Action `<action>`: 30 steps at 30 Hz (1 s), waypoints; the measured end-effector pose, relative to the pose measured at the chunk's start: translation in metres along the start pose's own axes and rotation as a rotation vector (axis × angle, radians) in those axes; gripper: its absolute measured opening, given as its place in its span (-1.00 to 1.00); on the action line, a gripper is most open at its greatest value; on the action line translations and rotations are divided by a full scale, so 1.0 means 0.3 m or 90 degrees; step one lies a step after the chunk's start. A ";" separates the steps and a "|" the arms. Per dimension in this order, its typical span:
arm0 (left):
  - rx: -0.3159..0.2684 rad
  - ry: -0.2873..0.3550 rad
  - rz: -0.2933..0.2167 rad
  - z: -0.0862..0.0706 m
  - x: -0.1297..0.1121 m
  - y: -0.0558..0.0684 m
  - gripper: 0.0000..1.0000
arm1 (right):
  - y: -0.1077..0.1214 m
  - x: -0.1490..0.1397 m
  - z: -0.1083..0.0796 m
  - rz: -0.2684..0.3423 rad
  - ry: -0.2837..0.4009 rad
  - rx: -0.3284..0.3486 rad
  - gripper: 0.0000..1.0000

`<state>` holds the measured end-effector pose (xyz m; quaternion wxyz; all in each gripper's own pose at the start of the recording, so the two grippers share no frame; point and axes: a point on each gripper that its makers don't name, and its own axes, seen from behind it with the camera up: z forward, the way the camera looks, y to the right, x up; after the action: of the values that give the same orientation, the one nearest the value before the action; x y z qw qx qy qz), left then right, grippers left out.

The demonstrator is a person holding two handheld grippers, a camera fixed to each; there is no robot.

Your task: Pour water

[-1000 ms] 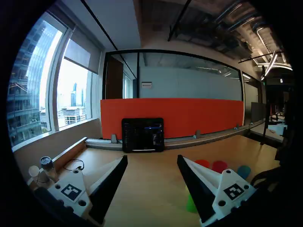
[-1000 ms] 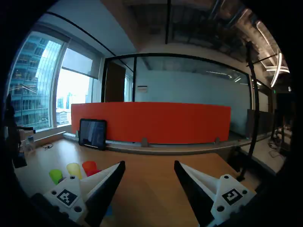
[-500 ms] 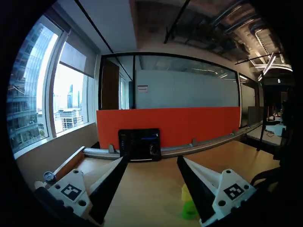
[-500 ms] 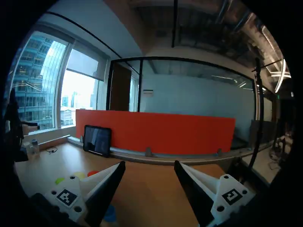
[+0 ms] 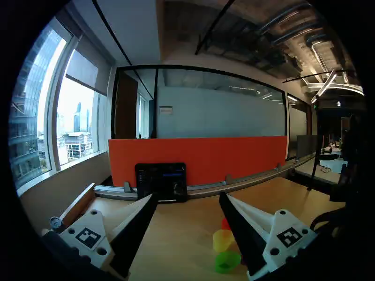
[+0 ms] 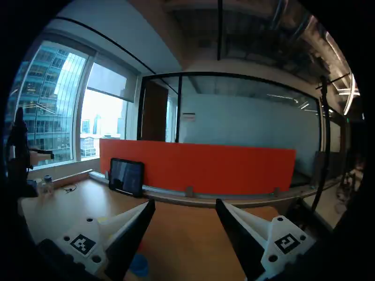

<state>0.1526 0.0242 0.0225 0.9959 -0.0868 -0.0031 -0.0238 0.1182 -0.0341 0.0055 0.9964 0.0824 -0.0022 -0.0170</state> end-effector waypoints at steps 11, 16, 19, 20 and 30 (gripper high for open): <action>-0.091 0.004 -0.001 0.002 -0.007 0.086 0.94 | -0.109 -0.013 -0.012 0.014 -0.002 0.138 1.00; -0.137 0.006 0.009 0.001 -0.018 0.143 0.94 | -0.178 -0.013 -0.039 0.031 -0.005 0.208 1.00; -0.156 0.003 0.016 0.000 -0.035 0.167 0.94 | -0.202 -0.017 -0.048 0.038 -0.008 0.236 1.00; -0.162 0.001 0.018 0.000 -0.041 0.174 0.94 | -0.207 -0.020 -0.050 0.039 -0.009 0.243 1.00; -0.194 -0.035 0.040 0.008 -0.139 0.198 0.94 | -0.237 -0.078 -0.039 0.018 -0.042 0.275 1.00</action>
<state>0.1140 0.0849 0.0141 0.9709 -0.2379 -0.0241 0.0096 0.0926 -0.1015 -0.0178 0.9552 0.2933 -0.0394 -0.0049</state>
